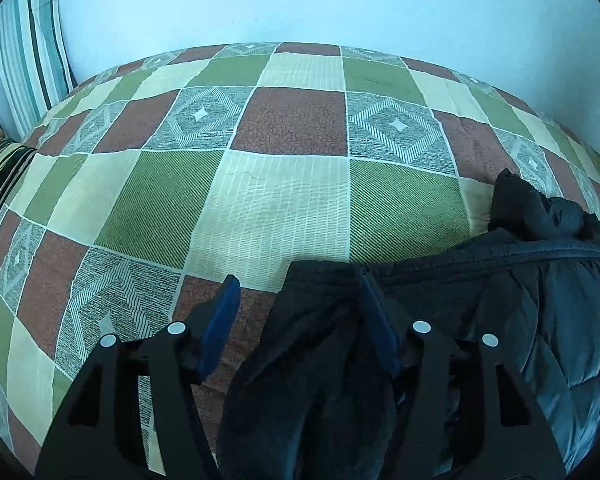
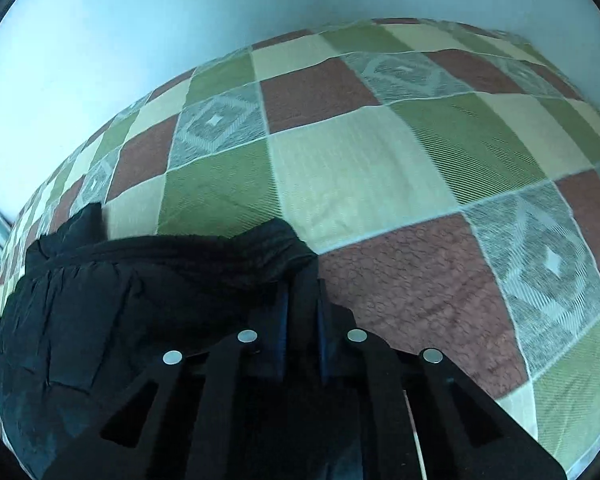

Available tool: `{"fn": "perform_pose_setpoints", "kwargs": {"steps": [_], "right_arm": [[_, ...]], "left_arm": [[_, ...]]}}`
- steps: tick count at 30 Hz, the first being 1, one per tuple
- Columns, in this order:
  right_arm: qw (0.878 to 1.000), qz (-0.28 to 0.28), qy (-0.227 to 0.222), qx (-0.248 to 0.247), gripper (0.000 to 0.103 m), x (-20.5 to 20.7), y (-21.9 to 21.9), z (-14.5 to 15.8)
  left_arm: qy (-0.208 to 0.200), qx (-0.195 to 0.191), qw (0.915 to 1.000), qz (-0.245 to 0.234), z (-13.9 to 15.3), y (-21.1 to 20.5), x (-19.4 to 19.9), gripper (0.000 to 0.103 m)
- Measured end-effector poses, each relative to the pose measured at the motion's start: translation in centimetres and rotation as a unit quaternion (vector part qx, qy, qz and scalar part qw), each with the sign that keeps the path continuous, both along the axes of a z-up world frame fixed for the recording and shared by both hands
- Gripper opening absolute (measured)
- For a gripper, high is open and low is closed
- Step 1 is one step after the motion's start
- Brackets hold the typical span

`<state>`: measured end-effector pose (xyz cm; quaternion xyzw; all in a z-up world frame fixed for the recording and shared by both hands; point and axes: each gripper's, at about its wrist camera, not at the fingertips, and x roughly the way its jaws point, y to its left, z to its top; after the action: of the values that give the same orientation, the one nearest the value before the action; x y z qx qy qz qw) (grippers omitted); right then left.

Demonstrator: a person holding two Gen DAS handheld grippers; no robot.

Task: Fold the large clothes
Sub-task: 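Fold the hem toward the collar with both grippers and release, then press both open grippers down on the folded jacket to flatten it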

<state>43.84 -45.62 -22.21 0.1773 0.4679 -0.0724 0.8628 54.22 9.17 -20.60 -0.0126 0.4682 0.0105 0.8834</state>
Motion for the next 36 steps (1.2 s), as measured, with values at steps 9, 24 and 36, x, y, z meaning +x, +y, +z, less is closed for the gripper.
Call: {"fn": "perform_pose_setpoints", "kwargs": {"steps": [9, 24, 36], "right_arm": [[1.0, -0.024, -0.012, 0.012, 0.057, -2.5, -0.2, 2.0], [0.995, -0.056, -0.047, 0.069, 0.075, -17.9, -0.2, 2.6], [0.993, 0.039, -0.111, 0.011, 0.072, -10.9, 11.4, 8.1]], "left_arm": [[-0.01, -0.058, 0.9982, 0.01, 2.6, 1.3, -2.8, 0.076], [-0.052, -0.111, 0.9892, 0.08, 3.8, 4.1, -21.0, 0.089], [-0.114, -0.072, 0.9905, -0.029, 9.4, -8.7, -17.0, 0.089]]}}
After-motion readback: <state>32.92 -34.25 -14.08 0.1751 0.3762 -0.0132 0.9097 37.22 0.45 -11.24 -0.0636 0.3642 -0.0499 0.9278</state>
